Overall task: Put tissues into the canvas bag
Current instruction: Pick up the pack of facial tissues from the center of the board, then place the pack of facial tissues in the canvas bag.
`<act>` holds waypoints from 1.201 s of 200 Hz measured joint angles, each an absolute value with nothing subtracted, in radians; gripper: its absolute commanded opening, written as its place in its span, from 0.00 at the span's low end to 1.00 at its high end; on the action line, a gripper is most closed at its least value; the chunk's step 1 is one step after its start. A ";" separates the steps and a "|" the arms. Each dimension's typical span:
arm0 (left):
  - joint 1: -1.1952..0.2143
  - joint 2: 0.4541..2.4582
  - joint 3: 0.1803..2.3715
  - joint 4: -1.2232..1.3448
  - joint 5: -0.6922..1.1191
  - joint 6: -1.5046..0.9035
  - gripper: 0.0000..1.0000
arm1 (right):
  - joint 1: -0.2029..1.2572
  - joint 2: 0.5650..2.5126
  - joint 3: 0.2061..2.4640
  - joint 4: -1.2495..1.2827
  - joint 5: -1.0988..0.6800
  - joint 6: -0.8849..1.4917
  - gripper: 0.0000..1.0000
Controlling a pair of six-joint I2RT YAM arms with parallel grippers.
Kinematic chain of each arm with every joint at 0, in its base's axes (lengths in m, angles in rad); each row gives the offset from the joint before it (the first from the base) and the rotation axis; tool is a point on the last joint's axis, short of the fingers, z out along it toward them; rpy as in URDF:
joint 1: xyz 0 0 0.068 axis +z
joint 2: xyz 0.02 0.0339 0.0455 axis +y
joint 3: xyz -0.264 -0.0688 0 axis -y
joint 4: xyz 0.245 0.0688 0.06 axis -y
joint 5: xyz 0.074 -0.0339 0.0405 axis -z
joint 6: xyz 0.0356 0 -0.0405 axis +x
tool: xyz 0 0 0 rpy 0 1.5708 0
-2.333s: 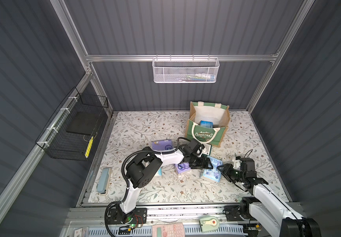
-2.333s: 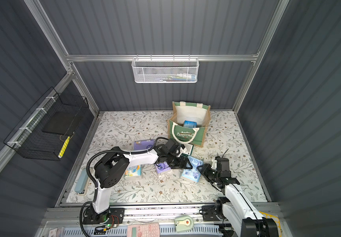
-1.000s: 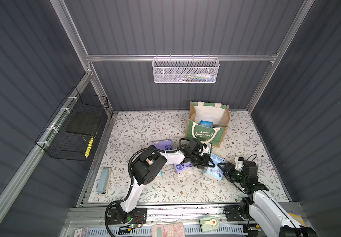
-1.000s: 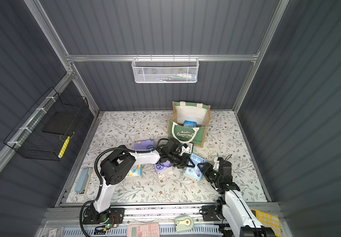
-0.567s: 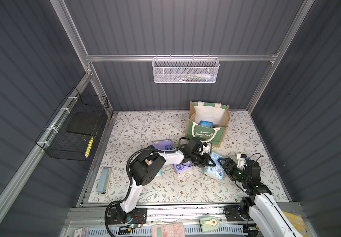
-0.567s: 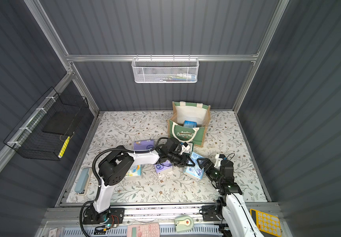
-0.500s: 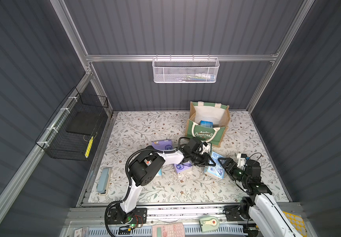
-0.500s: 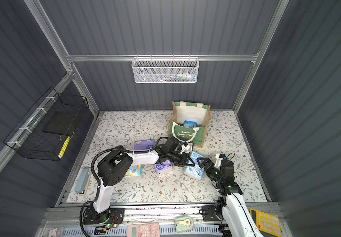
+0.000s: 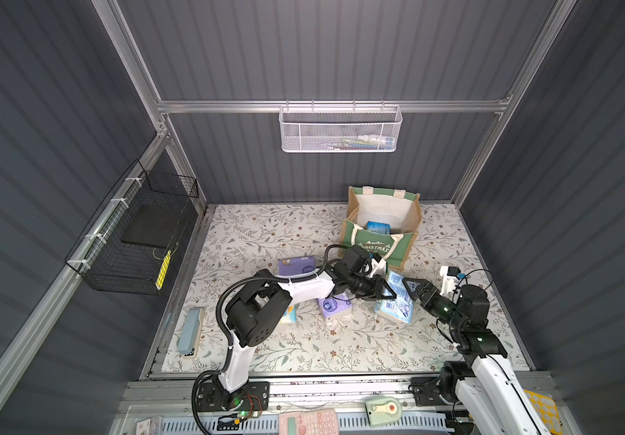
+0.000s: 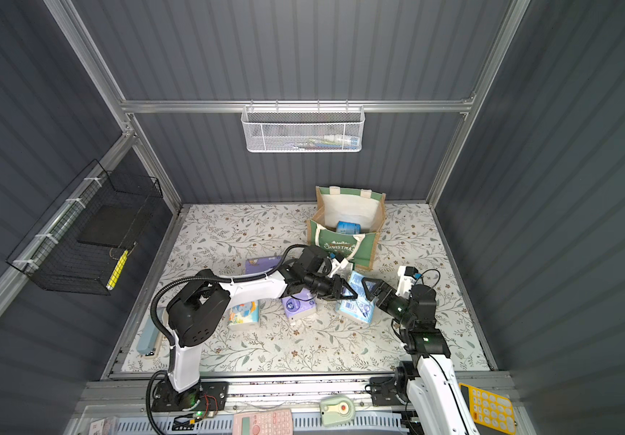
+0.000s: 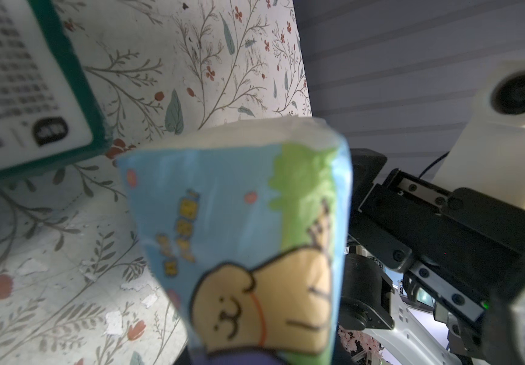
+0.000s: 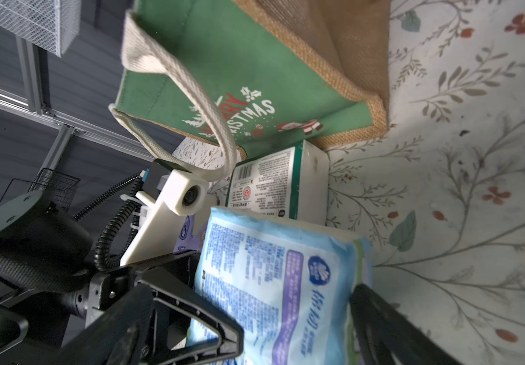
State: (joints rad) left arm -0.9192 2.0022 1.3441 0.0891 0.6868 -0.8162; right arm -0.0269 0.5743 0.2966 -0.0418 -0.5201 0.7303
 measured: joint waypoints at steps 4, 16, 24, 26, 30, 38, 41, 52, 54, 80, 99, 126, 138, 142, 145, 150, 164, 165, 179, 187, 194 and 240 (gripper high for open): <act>-0.919 1.999 1.347 0.086 0.684 -0.815 0.36 | -0.028 0.573 0.301 -0.042 -0.520 0.726 0.99; -0.919 1.988 1.356 0.071 0.680 -0.809 0.36 | -0.037 0.570 0.319 -0.046 -0.522 0.714 0.99; -0.919 1.980 1.361 0.066 0.679 -0.804 0.36 | -0.046 0.571 0.335 -0.051 -0.525 0.706 0.99; -0.919 1.979 1.362 0.065 0.679 -0.804 0.36 | -0.047 0.571 0.337 -0.051 -0.525 0.705 0.99; -0.919 1.974 1.364 0.063 0.678 -0.802 0.36 | -0.053 0.571 0.347 -0.055 -0.526 0.701 0.99; -0.919 1.966 1.370 0.051 0.676 -0.797 0.36 | -0.062 0.571 0.363 -0.060 -0.527 0.694 0.99; -0.919 1.964 1.375 0.045 0.676 -0.796 0.36 | -0.066 0.571 0.369 -0.062 -0.528 0.693 0.99; -0.919 1.958 1.395 0.036 0.673 -0.794 0.36 | -0.078 0.571 0.395 -0.073 -0.527 0.684 0.99; -0.919 1.956 1.399 0.036 0.673 -0.794 0.36 | -0.080 0.572 0.401 -0.075 -0.528 0.683 0.99; -0.908 1.930 1.439 0.019 0.673 -0.792 0.36 | -0.101 0.579 0.469 -0.108 -0.519 0.662 0.99; -0.898 1.903 1.455 0.010 0.674 -0.792 0.36 | -0.111 0.587 0.515 -0.135 -0.503 0.645 0.99; -0.865 1.875 1.491 -0.029 0.674 -0.776 0.36 | -0.117 0.604 0.564 -0.153 -0.488 0.625 0.99; -0.847 1.868 1.510 -0.047 0.674 -0.765 0.36 | -0.120 0.619 0.586 -0.154 -0.486 0.623 0.99; -0.842 1.865 1.517 -0.053 0.673 -0.760 0.36 | -0.121 0.624 0.592 -0.153 -0.486 0.623 0.99; -0.838 1.864 1.522 -0.059 0.673 -0.758 0.36 | -0.122 0.627 0.596 -0.153 -0.486 0.624 0.99; -0.830 1.862 1.531 -0.067 0.673 -0.751 0.36 | -0.125 0.632 0.603 -0.152 -0.487 0.624 0.99; -0.810 1.861 1.565 -0.096 0.673 -0.736 0.36 | -0.133 0.657 0.624 -0.152 -0.490 0.624 0.98; -0.810 1.861 1.567 -0.097 0.673 -0.736 0.36 | -0.133 0.659 0.625 -0.152 -0.490 0.624 0.98; -0.794 1.861 1.606 -0.129 0.673 -0.716 0.36 | -0.142 0.691 0.659 -0.154 -0.491 0.623 0.96; -0.785 1.861 1.637 -0.151 0.672 -0.704 0.36 | -0.149 0.717 0.681 -0.154 -0.490 0.622 0.95; -0.776 1.861 1.664 -0.170 0.669 -0.690 0.36 | -0.153 0.735 0.698 -0.155 -0.489 0.622 0.94; -0.722 1.876 1.864 -0.269 0.620 -0.601 0.36 | -0.161 0.869 0.829 -0.202 -0.445 0.596 0.87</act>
State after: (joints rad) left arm -0.7223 1.8759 1.8641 -0.2691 0.6201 -0.6010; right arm -0.1612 0.8692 0.8291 -0.2016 -0.4446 0.5957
